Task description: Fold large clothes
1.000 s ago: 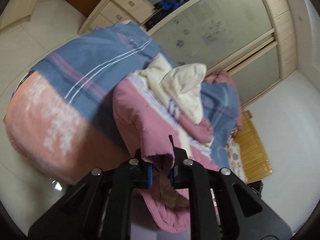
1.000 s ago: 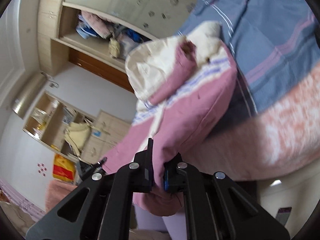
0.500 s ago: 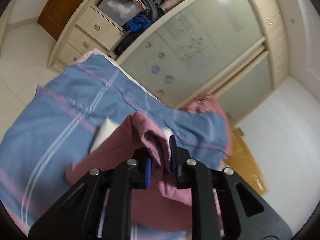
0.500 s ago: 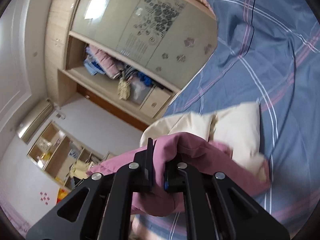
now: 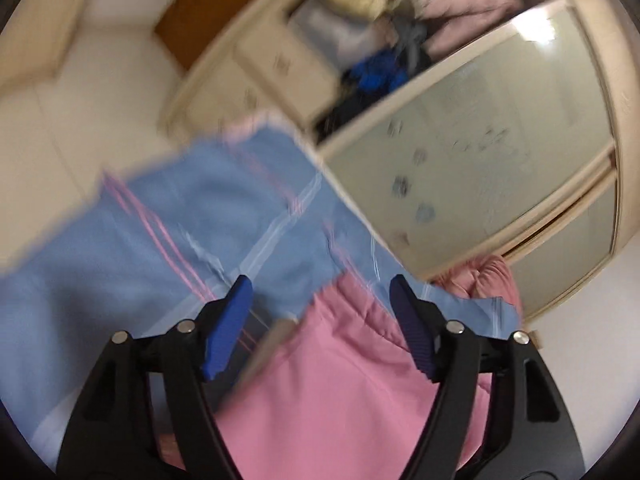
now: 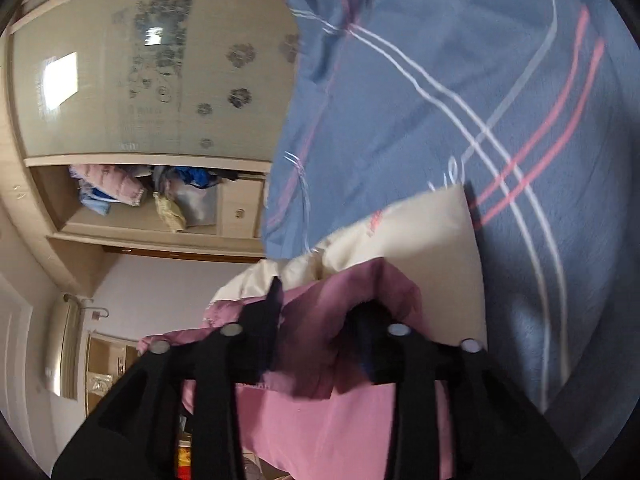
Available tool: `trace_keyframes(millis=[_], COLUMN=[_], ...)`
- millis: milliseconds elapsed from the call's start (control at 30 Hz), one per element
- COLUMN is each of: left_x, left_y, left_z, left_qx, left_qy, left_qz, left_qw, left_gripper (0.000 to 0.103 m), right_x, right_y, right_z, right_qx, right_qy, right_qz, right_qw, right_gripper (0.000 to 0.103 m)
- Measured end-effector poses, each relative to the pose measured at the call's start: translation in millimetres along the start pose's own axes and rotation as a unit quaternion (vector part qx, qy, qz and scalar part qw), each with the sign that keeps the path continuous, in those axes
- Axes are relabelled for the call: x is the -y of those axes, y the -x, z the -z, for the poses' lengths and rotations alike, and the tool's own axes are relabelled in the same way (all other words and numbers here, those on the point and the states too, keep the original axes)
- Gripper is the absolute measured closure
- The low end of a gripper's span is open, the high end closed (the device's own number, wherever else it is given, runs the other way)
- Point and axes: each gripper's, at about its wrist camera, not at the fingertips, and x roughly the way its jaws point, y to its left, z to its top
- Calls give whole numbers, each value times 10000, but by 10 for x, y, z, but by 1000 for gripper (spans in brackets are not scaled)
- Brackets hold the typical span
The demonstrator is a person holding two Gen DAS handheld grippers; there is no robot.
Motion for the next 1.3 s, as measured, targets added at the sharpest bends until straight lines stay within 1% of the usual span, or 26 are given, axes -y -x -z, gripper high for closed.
trace_keyframes(millis=[33, 67, 100, 133, 167, 233, 267, 300, 333, 367, 400, 467, 567, 633, 700, 800, 867, 933, 967, 1033, 1067, 1100, 1133, 1167, 1233, 1300], left_x=[117, 227, 398, 571, 777, 1103, 1242, 1389, 1514, 1588, 1686, 1741, 1771, 1723, 1659, 1511, 1380, 1322, 1302, 1242, 1186, 1139, 1115, 1118, 1145, 1137], left_y=[156, 256, 371, 452, 534, 618, 667, 677, 648, 583, 477, 272, -88, -407, -705, -1188, -1475, -1615, -1690, -1813, -1889, -1979, -2049, -2106, -2215, -2285], left_z=[29, 79, 187, 318, 515, 864, 1065, 1309, 1538, 1711, 1927, 2141, 2239, 2170, 2100, 2037, 2007, 1990, 1973, 1919, 1872, 1834, 1823, 1829, 1917, 1942], left_qx=[91, 108, 95, 52, -12, -103, -180, -268, -397, -537, -736, -934, -920, -984, -1025, -1192, -1417, -1436, -1420, -1449, -1508, -1602, -1637, -1633, -1545, -1535], left_qy=[-314, -576, -954, -1329, -1777, -2453, -2785, -3106, -3372, -3558, -3779, -3942, -4115, -4001, -3990, -4037, -3973, -3957, -3922, -3720, -3548, -3327, -3212, -3231, -3447, -3501], left_qz=[-57, -64, -72, -108, -159, -80, -33, -1, 24, 15, -24, -175, -708, -1094, -1472, -1990, -2023, -1971, -1967, -1875, -1785, -1695, -1670, -1711, -1927, -2036], left_qw=[9994, 9983, 9954, 9911, 9840, 9694, 9603, 9502, 9406, 9330, 9229, 9141, 9040, 9046, 8992, 8850, 8838, 8854, 8873, 8975, 9053, 9137, 9177, 9163, 9056, 9014], left_gripper=[31, 31, 31, 31, 31, 31, 33, 40, 44, 54, 66, 77, 79, 79, 79, 79, 79, 79, 79, 79, 79, 79, 79, 79, 79, 78], right_x=[-103, -196, -356, -481, -614, -904, -1133, -1296, -1492, -1596, -1721, -1803, -1872, -1856, -1787, -1474, -1289, -1145, -1132, -1053, -990, -881, -829, -832, -855, -863], right_y=[161, 324, 587, 774, 909, 957, 880, 786, 622, 493, 258, -100, -705, -1089, -1434, -2002, -2201, -2248, -2240, -2236, -2224, -2223, -2256, -2287, -2362, -2456], right_z=[-16, -7, 39, 77, 151, 404, 632, 822, 1109, 1313, 1606, 1946, 2360, 2390, 2332, 2020, 1787, 1515, 1429, 1231, 1129, 1017, 979, 1006, 1115, 1147], right_qx=[346, 832, 1576, 1949, 2068, 1915, 1773, 1680, 1511, 1363, 1055, 601, 377, 223, 176, 211, 213, 321, 442, 777, 854, 810, 752, 776, 892, 940], right_qy=[201, 393, 733, 997, 1148, 1710, 2308, 2800, 3439, 3803, 4213, 4607, 5249, 5288, 5324, 5136, 4942, 4606, 4498, 4260, 4076, 3789, 3696, 3739, 3931, 4008], right_qz=[126, 404, 595, 544, 524, 576, 879, 1190, 1525, 1670, 1791, 1879, 2251, 2320, 2616, 3621, 3904, 3960, 4005, 4196, 4246, 4185, 4179, 4277, 4548, 4707], right_qw=[9991, 9949, 9830, 9742, 9702, 9648, 9527, 9377, 9141, 8994, 8828, 8653, 8200, 8161, 8049, 7776, 7765, 7937, 7971, 7978, 8039, 8215, 8265, 8193, 7942, 7804], right_gripper=[22, 11, 1, 1, 1, 3, 5, 14, 24, 31, 43, 52, 53, 53, 53, 53, 53, 51, 51, 50, 46, 39, 37, 36, 33, 32])
